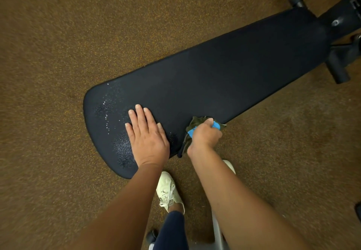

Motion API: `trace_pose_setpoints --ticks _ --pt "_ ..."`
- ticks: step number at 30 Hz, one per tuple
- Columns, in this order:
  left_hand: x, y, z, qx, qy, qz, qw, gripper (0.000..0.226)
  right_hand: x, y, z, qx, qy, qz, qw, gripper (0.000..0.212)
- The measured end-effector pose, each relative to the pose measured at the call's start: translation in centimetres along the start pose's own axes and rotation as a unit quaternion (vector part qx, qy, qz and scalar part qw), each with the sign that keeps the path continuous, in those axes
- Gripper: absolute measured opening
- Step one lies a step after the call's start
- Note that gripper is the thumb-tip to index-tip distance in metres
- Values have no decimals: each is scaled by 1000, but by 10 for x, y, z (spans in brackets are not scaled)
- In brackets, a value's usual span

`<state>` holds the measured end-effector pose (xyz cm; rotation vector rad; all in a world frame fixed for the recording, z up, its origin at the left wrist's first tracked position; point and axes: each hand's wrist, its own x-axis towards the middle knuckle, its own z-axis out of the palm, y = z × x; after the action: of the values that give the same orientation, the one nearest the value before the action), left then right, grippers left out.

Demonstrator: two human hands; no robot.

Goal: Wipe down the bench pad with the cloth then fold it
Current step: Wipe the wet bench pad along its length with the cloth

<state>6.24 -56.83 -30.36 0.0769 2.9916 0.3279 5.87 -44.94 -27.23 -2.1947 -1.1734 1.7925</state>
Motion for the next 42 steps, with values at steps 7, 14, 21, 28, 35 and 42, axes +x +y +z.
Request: trace_pose_setpoints --ticks 7,14,21,28,35,42 --pt "0 1 -1 -6 -2 6 1000 55 7 2 1 -74 34 -169 982 59" --pt "0 0 0 -3 -3 7 1000 55 8 39 -12 -445 48 -418 791 67" --pt "1 -3 -1 -7 -10 6 1000 55 25 15 -23 -589 37 -526 612 70" --pt "1 -5 -3 -19 -13 11 1000 56 24 22 -36 -638 -114 -650 397 64" --pt "1 -13 -7 -7 -12 41 999 56 6 24 0 -618 -9 -584 526 64" --pt "1 -26 -14 -20 5 89 996 52 24 12 -21 -631 -175 -693 301 60"
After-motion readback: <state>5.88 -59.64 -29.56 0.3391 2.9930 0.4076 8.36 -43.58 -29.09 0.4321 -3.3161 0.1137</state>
